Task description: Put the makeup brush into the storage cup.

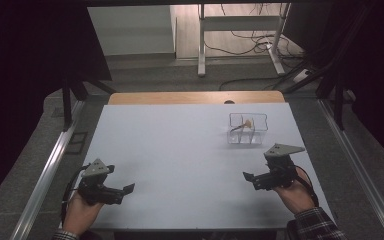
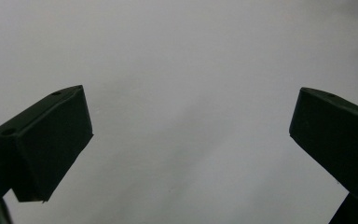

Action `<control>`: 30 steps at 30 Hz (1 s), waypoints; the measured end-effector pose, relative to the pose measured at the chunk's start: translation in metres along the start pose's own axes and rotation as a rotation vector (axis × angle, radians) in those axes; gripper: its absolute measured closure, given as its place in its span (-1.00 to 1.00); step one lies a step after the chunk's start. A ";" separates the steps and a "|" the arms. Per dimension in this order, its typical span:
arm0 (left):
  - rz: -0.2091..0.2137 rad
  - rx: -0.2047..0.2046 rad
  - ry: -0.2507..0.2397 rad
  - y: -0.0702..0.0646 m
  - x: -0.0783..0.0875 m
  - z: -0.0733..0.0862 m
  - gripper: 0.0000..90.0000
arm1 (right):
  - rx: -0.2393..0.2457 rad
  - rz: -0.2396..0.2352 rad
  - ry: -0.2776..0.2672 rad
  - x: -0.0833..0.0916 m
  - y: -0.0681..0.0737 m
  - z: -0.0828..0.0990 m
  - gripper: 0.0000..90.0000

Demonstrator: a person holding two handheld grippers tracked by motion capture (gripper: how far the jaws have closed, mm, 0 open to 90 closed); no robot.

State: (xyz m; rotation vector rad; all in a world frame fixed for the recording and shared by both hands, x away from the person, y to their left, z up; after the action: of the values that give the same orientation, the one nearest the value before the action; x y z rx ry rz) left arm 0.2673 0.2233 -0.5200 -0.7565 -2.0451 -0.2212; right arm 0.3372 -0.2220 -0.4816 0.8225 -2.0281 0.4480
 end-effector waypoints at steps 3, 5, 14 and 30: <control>0.000 0.000 0.001 0.000 0.000 0.000 -1.00 | 0.000 0.004 0.008 0.001 0.000 0.003 -1.00; 0.001 0.001 0.000 0.000 0.000 0.000 -1.00 | 0.004 0.009 0.013 0.001 0.000 0.006 -1.00; -0.002 -0.005 0.005 0.001 0.000 0.000 -1.00 | -0.013 0.021 0.039 0.005 -0.003 0.020 -1.00; 0.001 -0.002 0.013 0.000 -0.001 0.001 -1.00 | -0.031 0.038 0.078 0.012 -0.007 0.044 -1.00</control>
State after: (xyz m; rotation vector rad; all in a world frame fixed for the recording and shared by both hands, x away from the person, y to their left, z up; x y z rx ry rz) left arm 0.2671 0.2234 -0.5216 -0.7550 -2.0323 -0.2274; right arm 0.3108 -0.2571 -0.4959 0.7385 -1.9767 0.4619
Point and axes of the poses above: each handheld gripper's, and its own axes: x roughly backward along the jaws, z roughly out of its underside, y roughly to its left, the point moved 6 cm from there along -x, roughly forward along the jaws, and after that the axes turned 14 degrees about y, right-handed, at the moved point
